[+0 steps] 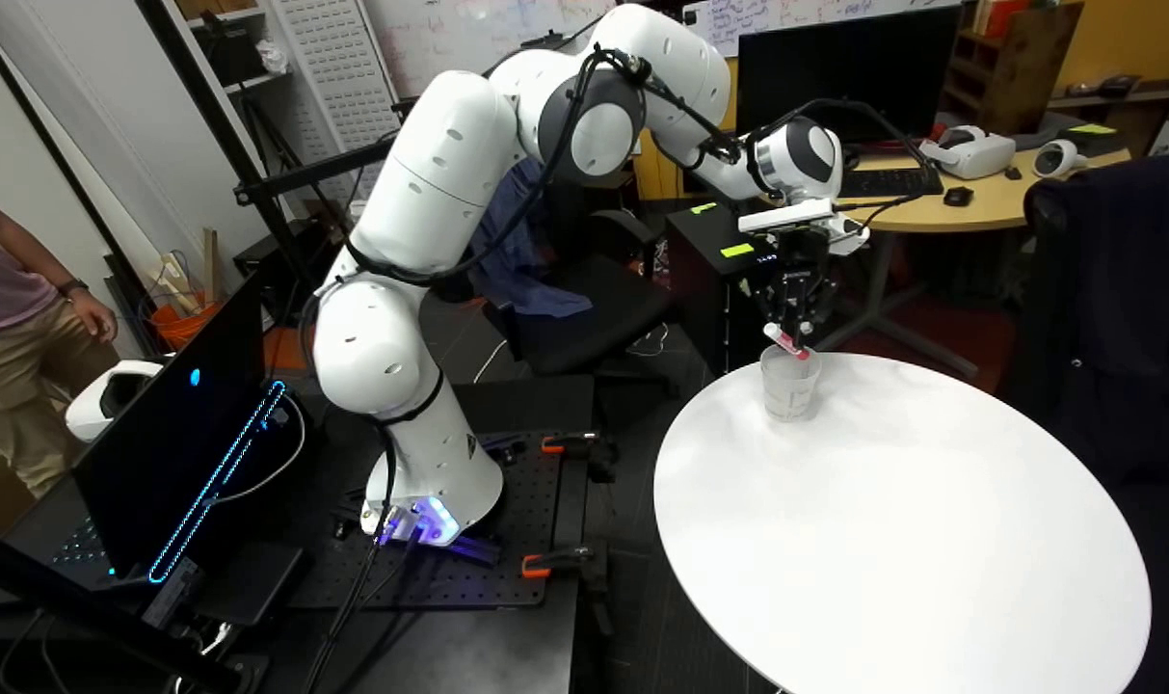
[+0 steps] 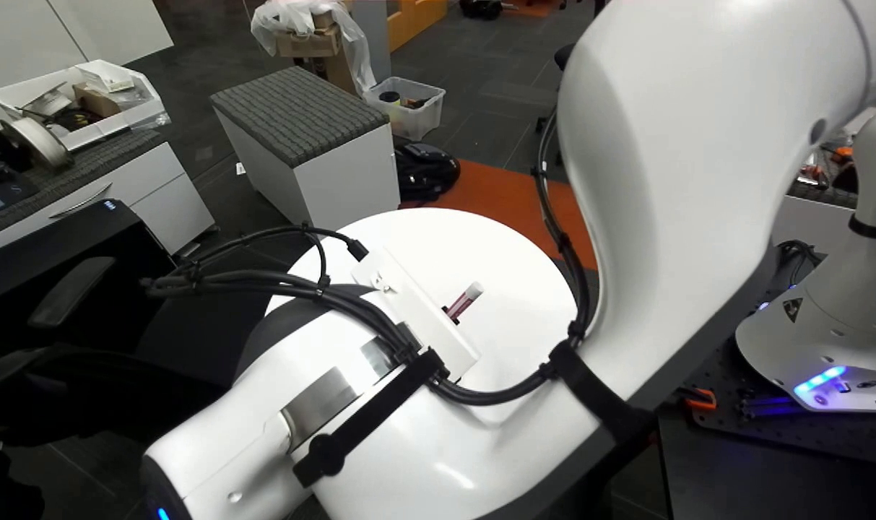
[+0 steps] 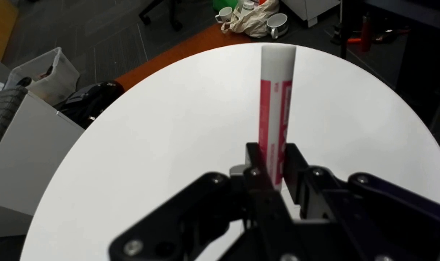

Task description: Put the marker in the cup

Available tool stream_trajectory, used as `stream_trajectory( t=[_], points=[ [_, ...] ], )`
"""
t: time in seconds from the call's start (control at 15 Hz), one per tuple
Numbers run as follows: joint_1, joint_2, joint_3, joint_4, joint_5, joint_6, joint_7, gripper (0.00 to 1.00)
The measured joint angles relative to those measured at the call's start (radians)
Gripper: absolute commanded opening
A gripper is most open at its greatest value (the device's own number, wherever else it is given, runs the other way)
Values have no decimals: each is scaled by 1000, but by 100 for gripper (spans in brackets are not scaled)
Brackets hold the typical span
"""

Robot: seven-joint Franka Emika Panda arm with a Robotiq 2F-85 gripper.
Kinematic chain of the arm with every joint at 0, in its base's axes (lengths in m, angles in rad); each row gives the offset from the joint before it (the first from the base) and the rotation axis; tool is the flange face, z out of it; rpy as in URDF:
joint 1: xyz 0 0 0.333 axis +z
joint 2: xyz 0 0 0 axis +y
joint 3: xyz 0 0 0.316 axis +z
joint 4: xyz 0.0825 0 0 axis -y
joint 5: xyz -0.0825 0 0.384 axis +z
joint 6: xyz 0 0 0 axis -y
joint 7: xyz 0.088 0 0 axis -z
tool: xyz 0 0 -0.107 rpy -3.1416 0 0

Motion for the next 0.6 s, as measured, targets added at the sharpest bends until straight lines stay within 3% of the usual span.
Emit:
stream_trajectory(
  t=[0.6],
  points=[
    [13,99,8,108,8,-19,-105,5]
  ],
)
